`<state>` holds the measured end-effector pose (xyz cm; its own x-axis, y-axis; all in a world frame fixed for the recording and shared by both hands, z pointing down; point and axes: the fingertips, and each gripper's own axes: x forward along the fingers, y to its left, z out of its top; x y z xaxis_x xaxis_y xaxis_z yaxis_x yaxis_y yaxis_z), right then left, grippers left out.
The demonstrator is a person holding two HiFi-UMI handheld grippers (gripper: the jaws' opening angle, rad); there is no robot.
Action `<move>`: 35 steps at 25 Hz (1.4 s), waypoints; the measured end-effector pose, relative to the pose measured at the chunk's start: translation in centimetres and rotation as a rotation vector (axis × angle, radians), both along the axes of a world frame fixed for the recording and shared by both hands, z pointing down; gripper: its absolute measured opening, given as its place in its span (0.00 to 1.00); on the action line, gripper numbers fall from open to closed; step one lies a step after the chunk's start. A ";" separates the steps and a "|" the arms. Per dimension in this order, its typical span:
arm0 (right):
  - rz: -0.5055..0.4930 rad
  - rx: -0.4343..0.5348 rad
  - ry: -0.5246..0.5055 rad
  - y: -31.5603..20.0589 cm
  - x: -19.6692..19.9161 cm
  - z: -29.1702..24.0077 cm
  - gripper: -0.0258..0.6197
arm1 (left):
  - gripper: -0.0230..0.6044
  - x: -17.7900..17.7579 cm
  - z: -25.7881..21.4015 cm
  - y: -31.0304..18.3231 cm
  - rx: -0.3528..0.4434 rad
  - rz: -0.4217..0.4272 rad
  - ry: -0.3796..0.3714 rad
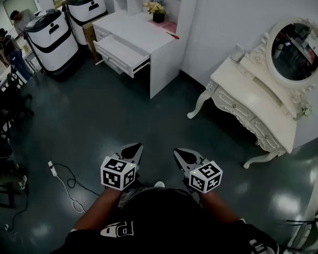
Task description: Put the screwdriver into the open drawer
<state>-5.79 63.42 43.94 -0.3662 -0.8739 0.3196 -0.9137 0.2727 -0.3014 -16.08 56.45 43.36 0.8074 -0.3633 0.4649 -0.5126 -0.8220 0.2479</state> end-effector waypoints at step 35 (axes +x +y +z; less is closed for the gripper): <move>-0.009 -0.034 -0.023 -0.5 2.5 1.4 0.05 | 0.06 2.7 1.0 -0.5 -0.039 0.000 -0.034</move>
<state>-3.31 62.89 45.36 -0.3813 -0.8595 0.3403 -0.9041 0.2698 -0.3314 -13.34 55.98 44.36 0.7911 -0.3442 0.5056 -0.5209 -0.8124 0.2620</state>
